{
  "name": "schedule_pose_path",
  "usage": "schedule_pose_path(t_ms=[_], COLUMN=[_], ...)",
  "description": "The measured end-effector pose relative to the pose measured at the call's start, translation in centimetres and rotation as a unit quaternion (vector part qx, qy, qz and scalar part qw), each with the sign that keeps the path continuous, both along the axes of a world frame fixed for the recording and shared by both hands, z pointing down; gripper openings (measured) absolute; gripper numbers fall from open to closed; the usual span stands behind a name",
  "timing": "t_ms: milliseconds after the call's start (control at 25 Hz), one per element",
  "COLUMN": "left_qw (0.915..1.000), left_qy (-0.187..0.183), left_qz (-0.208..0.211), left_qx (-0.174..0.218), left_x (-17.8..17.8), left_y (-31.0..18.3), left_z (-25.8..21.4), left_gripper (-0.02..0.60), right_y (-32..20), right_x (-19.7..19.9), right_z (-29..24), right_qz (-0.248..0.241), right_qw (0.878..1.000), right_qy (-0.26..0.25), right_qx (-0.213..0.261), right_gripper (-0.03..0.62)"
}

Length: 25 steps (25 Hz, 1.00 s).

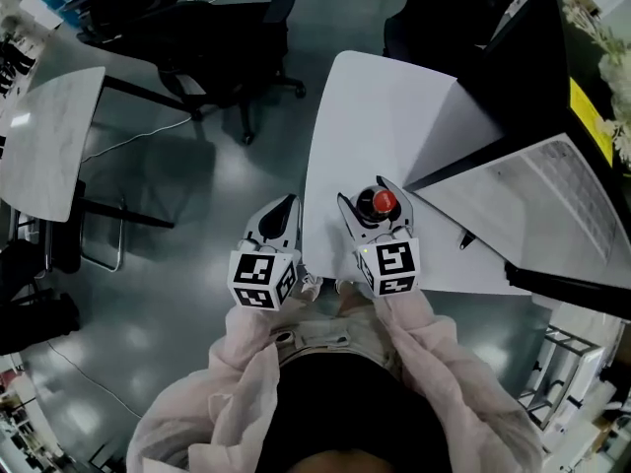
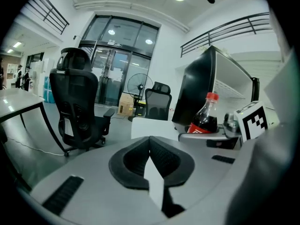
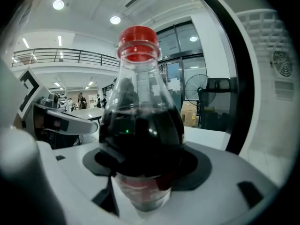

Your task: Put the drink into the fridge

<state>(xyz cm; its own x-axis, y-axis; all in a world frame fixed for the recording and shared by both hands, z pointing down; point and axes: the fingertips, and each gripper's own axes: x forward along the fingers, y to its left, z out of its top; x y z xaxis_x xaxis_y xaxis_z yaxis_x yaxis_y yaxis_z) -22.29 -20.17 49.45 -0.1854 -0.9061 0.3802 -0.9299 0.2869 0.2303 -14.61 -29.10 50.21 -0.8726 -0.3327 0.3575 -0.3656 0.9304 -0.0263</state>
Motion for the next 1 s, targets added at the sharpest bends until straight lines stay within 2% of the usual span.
schedule_pose_path(t_ms=[520,1000], left_qw=[0.9946,0.9794], left_qy=[-0.002,0.007], left_qz=[0.1,0.2], left_qx=[0.025,0.028], left_x=[2.1,7.8], left_y=[-1.4,-3.5], left_z=[-1.0,-1.0], left_gripper=[0.011,0.011], right_y=[1.9,2.3], right_x=[3.6,10.5], right_z=[-0.5,-1.5], right_qz=[0.084,0.178], right_qw=[0.996,0.984], right_qy=[0.001,0.008], right_qx=[0.002,0.003], right_gripper=[0.308,0.308])
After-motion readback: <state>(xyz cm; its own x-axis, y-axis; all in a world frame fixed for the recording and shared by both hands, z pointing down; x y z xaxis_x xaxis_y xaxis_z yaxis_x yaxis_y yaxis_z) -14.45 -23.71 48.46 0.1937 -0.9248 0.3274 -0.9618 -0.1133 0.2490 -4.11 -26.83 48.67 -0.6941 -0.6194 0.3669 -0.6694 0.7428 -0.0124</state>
